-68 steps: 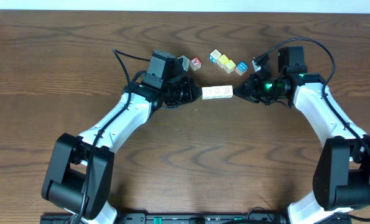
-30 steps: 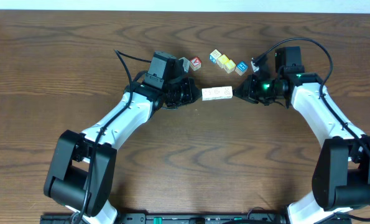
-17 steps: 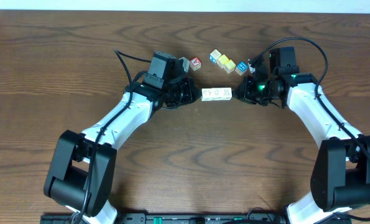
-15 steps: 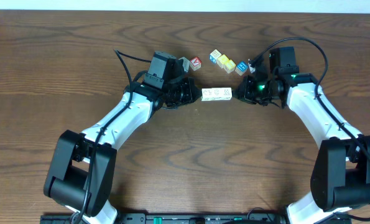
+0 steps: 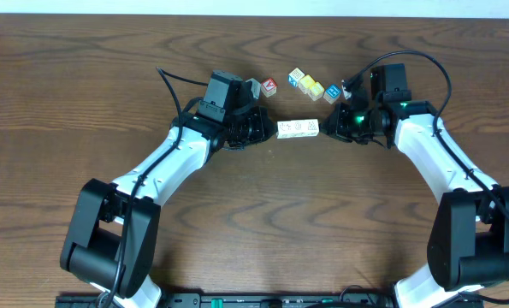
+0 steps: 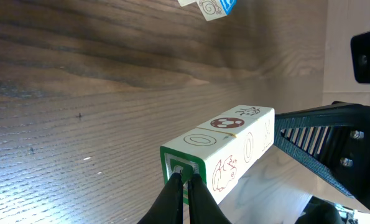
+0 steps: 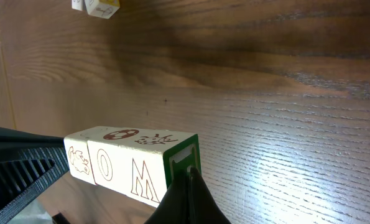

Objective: Lift 3 blocks

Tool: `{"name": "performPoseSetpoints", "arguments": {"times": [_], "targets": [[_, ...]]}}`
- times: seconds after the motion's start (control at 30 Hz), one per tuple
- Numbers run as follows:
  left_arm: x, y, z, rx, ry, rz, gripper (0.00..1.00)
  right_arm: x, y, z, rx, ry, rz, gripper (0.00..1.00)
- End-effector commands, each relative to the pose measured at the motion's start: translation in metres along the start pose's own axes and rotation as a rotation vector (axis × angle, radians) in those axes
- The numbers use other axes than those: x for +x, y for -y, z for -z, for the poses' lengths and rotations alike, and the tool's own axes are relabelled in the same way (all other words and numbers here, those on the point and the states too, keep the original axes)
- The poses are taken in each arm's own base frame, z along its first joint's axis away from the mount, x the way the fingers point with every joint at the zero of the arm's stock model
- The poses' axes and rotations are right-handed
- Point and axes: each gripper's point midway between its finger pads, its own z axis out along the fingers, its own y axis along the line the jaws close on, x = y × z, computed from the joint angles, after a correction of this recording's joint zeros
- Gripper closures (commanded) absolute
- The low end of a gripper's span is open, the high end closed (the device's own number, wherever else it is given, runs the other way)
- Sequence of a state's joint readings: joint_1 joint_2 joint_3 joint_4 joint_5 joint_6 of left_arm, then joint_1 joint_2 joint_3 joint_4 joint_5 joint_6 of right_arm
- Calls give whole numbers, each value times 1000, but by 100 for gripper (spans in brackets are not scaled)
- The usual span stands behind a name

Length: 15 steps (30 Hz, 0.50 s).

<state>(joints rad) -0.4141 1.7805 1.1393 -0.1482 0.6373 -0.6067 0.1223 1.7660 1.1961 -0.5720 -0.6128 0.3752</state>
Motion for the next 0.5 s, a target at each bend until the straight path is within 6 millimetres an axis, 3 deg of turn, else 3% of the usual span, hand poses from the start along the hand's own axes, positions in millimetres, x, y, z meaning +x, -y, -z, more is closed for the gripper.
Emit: {"name": "performPoseSetpoints", "arguments": {"times": [0.0,0.47], "targets": [[20,10,-14,45,-72,-10,93,16,-47,-3,-161,-70,49,99],[22,2,-20,32,-84,1,93,16,-43,-4,-147,-62,53,99]]}}
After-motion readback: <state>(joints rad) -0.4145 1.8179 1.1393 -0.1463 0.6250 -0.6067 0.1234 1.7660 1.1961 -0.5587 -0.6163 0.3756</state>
